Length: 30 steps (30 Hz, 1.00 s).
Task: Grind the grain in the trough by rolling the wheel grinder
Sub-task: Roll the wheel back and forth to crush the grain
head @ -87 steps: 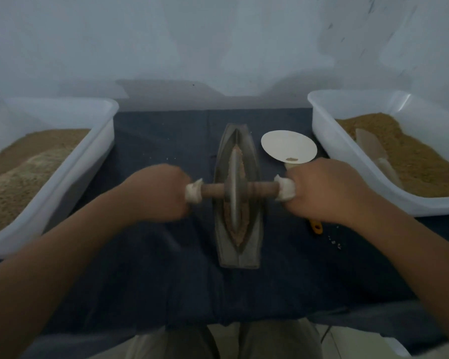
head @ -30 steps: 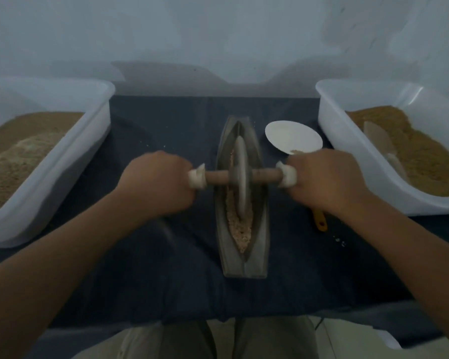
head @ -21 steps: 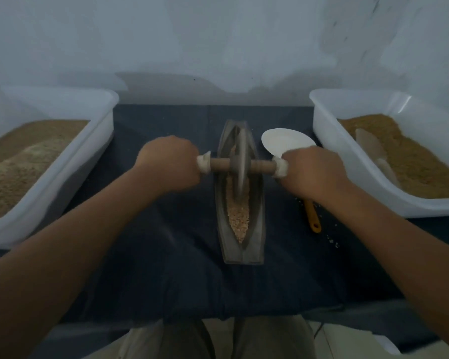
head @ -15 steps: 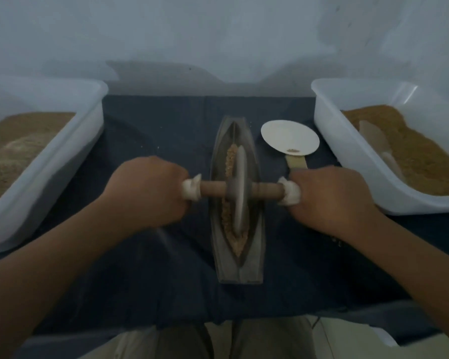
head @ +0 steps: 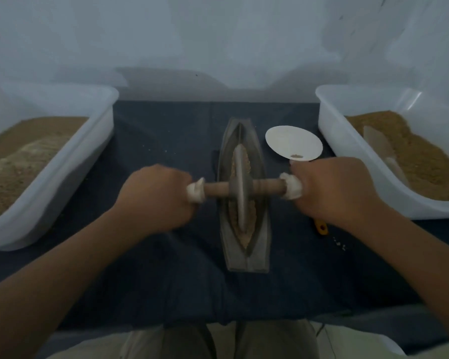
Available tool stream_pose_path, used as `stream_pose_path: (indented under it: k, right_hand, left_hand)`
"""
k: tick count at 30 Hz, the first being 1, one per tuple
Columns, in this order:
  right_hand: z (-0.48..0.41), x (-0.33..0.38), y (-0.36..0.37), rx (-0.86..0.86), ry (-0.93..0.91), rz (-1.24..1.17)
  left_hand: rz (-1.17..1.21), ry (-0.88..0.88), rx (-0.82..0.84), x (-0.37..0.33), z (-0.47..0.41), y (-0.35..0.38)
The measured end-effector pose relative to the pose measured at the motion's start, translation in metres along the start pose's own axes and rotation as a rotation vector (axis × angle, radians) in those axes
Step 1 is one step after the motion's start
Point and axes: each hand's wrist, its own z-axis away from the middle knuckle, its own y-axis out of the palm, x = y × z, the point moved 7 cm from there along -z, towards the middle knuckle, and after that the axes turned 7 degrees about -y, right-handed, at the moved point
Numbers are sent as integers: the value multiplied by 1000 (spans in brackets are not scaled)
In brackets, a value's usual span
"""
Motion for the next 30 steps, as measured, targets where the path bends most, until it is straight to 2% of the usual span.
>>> stream_pose_path:
  k: [3,6,9,13,14,17,19,23,27,30]
  right_hand:
    - [-6,-2,17,158,3,108]
    - [-37,-7,1,-104,37,120]
    - [-65,-15,-5,-104,57,107]
    - [-52,-10,-6,-76,63,158]
    - [-41,-8,-6,-77,77,176]
    - [-2,-6,4,-24,60,94]
    - [7,-5,12,34,53,79]
    - [-26,-10,2,-119,134,249]
    - [-66,-22,5,-64,158,202]
    - [-57,-22,7,29,165,120]
  left_hand:
    - [14,-16,-38,3,4,5]
    - [12,-123,68,4,-45,18]
    - [11,-204,133,2,-88,15]
    - [2,-162,181,0,-68,13]
    - [-15,-123,156,0,-52,12]
    - [-60,8,-56,-8,-1,-7]
    - [-50,16,-137,-8,9,-13]
    - [-81,-98,2,0,-43,9]
    - [-28,-184,135,-1,-100,11]
    - [-12,-152,187,-3,-77,11]
